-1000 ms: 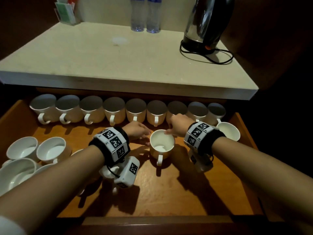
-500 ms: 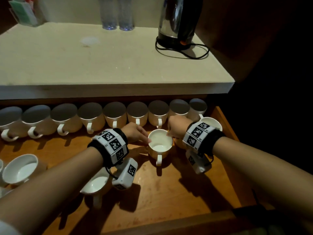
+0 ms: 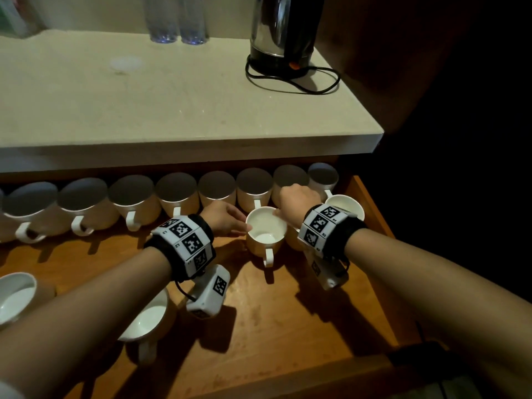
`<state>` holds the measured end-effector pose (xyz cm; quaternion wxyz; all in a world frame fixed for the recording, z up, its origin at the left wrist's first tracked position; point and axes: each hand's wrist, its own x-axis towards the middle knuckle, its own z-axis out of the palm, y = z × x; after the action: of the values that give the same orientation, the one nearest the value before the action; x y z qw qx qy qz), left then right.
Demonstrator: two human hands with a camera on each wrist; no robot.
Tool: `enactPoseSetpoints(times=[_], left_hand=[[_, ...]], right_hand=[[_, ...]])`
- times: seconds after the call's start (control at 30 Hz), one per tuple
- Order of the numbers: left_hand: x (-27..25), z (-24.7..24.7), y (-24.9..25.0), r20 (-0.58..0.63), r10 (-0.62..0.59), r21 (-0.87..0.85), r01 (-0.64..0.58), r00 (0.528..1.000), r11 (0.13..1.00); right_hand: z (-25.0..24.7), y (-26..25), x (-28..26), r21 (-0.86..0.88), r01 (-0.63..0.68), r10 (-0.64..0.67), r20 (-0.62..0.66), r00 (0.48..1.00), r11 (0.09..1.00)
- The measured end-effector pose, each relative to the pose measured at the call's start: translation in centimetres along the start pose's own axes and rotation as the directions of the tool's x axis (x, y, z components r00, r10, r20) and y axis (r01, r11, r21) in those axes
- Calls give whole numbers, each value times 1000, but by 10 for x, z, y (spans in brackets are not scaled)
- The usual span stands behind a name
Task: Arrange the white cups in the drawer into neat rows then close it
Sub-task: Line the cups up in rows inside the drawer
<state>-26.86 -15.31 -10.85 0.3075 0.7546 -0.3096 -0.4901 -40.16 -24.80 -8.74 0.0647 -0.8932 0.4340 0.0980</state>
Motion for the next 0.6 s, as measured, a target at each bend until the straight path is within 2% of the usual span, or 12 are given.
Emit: enactPoseSetpoints(times=[0.17, 0.37, 0.6], left_hand=[[2, 2, -3, -20, 24, 42, -23, 1000, 999], [-1, -8, -2, -11, -35, 30, 35, 999, 999], [-28, -48, -10, -61, -86, -21, 84, 994, 996]], right_hand=[[-1, 0, -1, -7, 3, -3, -15, 1000, 1000], [-4, -2, 0, 88, 2, -6, 40, 999, 996], [-6, -45, 1, 165, 194, -211, 94, 973, 967]])
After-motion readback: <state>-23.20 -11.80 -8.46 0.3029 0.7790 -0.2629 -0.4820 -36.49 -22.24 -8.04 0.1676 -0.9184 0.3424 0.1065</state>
